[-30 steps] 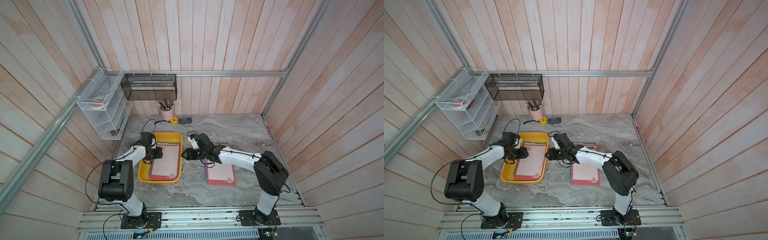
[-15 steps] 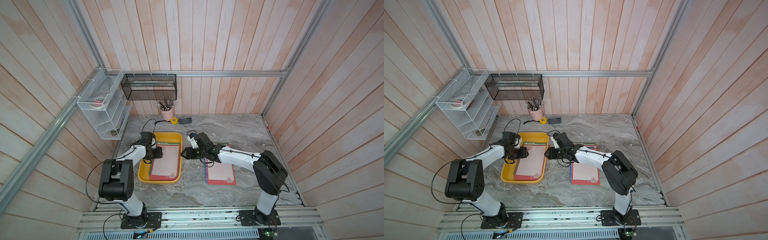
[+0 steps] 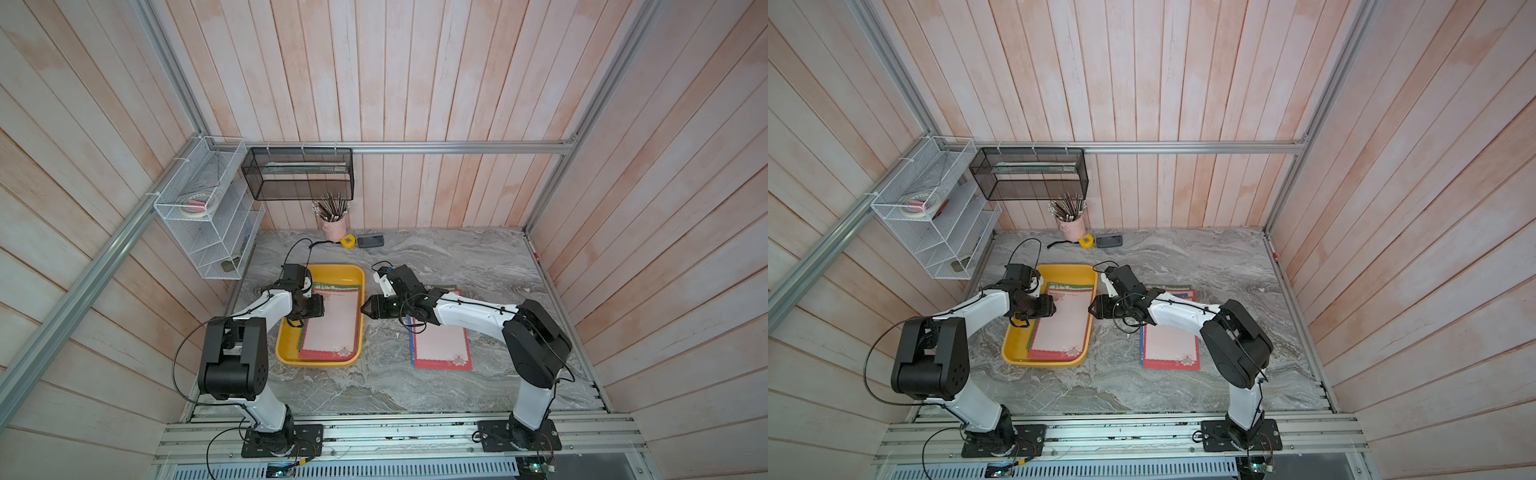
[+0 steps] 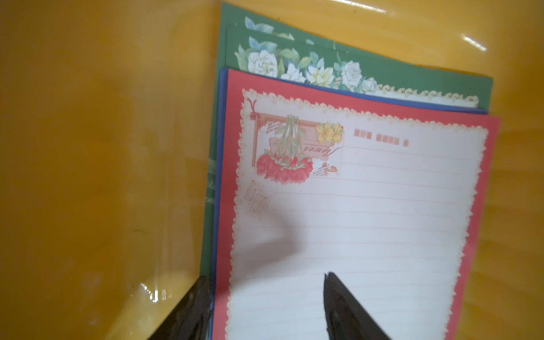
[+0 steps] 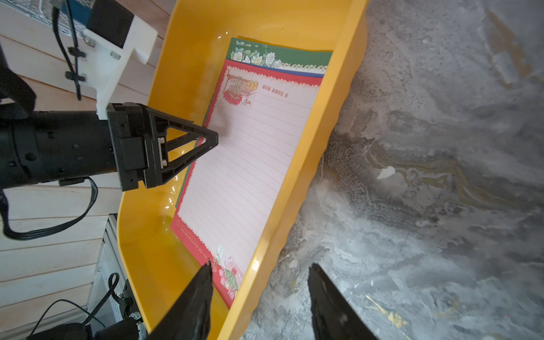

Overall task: Take out the stationery paper from the storage box
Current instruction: Pick up the stationery paper from the storage box.

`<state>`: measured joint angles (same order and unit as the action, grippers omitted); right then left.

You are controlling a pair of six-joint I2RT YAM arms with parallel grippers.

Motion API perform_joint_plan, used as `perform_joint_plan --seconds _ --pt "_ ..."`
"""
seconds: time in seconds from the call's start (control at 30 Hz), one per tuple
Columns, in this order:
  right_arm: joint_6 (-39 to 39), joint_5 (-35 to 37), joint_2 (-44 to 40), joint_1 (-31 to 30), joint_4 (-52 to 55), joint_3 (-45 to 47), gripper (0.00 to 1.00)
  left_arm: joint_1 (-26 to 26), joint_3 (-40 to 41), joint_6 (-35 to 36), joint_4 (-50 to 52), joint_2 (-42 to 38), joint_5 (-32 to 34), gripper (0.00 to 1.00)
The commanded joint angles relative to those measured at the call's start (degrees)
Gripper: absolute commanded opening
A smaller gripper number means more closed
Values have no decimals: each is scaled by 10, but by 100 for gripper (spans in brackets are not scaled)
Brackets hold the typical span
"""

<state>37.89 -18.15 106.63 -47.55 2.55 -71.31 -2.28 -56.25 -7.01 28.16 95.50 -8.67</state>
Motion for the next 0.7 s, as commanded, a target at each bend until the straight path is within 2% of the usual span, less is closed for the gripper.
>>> perform_joint_plan --seconds 0.0,0.23,0.67 --pt "4 -8 13 -1 -6 -11 54 2 -14 9 6 10 9 63" --pt "4 -11 15 -1 -7 -11 54 2 -14 9 4 9 -10 62" --pt "11 -15 13 -1 -10 -7 54 1 -14 8 1 1 -37 54"
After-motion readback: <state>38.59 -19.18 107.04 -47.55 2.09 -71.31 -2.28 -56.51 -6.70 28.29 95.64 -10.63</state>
